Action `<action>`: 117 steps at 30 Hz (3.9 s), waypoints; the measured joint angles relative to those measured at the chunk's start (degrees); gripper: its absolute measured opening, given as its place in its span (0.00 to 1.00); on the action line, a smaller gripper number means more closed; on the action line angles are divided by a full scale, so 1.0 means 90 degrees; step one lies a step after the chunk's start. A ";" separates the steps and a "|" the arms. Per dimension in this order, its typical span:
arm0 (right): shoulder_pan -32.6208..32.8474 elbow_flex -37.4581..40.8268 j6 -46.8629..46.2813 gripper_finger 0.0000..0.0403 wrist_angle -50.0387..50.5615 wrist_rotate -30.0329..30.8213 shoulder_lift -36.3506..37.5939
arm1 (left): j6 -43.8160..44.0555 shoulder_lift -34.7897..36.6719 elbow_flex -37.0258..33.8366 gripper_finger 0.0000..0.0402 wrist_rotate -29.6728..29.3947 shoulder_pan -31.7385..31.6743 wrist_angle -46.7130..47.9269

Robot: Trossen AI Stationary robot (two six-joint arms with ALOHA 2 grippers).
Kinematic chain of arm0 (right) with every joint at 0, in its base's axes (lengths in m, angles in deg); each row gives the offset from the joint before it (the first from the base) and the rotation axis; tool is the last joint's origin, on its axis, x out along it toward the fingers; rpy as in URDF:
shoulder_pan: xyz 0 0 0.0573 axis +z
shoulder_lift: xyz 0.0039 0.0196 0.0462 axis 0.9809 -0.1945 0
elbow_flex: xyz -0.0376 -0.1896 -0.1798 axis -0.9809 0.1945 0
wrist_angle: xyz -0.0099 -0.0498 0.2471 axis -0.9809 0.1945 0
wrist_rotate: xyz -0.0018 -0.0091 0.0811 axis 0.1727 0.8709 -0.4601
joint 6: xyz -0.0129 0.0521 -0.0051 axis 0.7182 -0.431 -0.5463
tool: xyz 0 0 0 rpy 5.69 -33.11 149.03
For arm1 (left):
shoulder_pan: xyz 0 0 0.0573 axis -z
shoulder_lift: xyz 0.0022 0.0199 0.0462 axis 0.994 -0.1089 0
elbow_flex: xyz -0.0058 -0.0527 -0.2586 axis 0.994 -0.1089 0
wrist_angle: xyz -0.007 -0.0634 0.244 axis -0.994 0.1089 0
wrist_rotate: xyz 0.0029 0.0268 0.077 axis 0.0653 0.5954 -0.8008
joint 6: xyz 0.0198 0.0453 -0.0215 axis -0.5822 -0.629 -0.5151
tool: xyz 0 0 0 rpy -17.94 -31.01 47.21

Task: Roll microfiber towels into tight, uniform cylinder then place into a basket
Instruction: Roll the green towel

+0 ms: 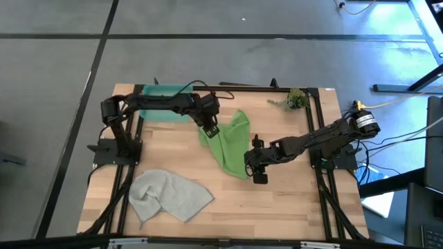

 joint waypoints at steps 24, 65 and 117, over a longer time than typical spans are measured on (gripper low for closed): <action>0.0000 0.0000 0.0002 0.34 -0.0015 0.0002 0.0000 | -0.0507 -0.0002 -0.0459 0.20 0.0224 0.0138 -0.0479; -0.0347 0.0000 0.0155 0.34 -0.0044 0.0845 0.0000 | 0.0788 0.0022 -0.0456 0.00 0.1490 0.2151 0.0587; -0.3492 -0.0219 0.3025 0.34 -0.2622 0.0327 -0.1208 | 0.1287 0.1148 -0.2170 0.20 -0.2385 0.2449 -0.1980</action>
